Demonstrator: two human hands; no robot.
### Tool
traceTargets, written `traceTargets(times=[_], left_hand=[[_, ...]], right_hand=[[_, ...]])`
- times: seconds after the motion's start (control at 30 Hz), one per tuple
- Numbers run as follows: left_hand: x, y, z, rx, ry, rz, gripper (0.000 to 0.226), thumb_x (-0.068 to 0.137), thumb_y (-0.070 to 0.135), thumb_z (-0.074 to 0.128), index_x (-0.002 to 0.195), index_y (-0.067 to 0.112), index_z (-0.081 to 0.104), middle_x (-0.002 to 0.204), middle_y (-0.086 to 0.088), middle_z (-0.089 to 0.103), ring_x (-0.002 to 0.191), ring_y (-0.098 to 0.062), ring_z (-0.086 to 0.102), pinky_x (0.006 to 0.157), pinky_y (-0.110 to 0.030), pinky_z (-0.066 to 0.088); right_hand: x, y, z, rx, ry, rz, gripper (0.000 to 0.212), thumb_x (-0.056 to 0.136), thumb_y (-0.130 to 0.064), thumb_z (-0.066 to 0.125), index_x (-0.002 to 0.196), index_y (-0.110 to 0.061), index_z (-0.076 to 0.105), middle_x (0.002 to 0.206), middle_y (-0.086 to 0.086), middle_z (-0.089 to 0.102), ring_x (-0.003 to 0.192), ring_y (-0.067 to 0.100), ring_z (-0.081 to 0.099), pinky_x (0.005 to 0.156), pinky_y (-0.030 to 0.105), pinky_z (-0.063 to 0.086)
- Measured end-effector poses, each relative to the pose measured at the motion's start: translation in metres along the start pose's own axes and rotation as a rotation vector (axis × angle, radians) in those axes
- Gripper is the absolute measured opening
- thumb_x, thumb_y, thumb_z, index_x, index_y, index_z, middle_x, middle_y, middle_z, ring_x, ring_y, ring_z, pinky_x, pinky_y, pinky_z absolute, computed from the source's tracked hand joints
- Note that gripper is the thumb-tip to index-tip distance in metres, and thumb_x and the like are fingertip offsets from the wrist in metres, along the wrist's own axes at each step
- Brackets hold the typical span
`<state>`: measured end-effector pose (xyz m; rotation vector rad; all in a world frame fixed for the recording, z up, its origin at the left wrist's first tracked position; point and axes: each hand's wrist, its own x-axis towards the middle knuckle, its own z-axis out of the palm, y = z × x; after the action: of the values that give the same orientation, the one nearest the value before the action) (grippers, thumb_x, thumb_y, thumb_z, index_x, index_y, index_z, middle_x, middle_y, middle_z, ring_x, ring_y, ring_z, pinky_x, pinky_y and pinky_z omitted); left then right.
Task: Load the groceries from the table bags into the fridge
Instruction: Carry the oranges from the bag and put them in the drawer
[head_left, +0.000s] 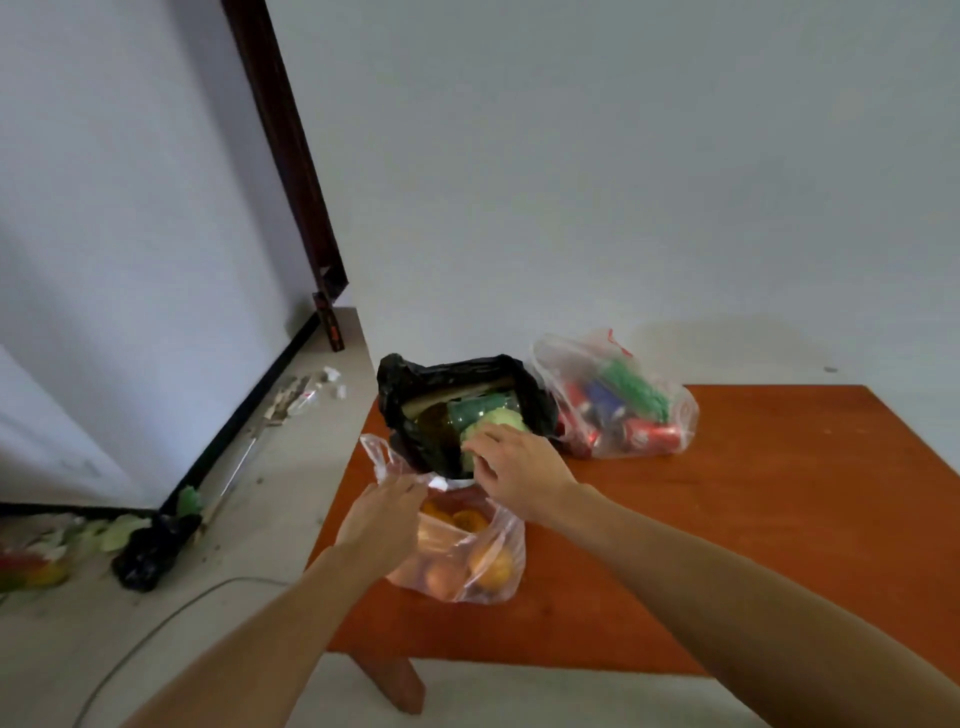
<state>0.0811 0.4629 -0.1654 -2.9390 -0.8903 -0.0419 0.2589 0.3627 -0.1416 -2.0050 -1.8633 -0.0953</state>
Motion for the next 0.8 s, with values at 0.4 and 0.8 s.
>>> traceTargets(times=[0.4, 0.8], left_hand=[[0.046, -0.049, 0.098, 0.076, -0.418, 0.274, 0.033, 0.095, 0.018, 0.053, 0.127, 0.013, 0.045, 0.115, -0.008, 0.064, 0.097, -0.022, 0.065, 0.082, -0.035, 0.053], [0.084, -0.095, 0.152, 0.001, -0.386, 0.531, 0.085, 0.08, 0.074, 0.036, 0.146, 0.024, 0.015, 0.149, -0.01, 0.037, 0.135, -0.032, 0.038, 0.103, -0.054, 0.039]], right_hand=[[-0.02, 0.048, 0.145, -0.115, -0.422, 0.239, 0.031, 0.098, -0.032, 0.037, 0.113, -0.019, 0.06, 0.113, 0.004, 0.065, 0.089, 0.024, 0.065, 0.067, 0.035, 0.05], [-0.029, 0.064, 0.19, 0.061, -0.484, 0.41, 0.053, 0.094, -0.016, 0.045, 0.146, -0.02, 0.038, 0.147, 0.006, 0.042, 0.132, 0.028, 0.042, 0.106, 0.04, 0.038]])
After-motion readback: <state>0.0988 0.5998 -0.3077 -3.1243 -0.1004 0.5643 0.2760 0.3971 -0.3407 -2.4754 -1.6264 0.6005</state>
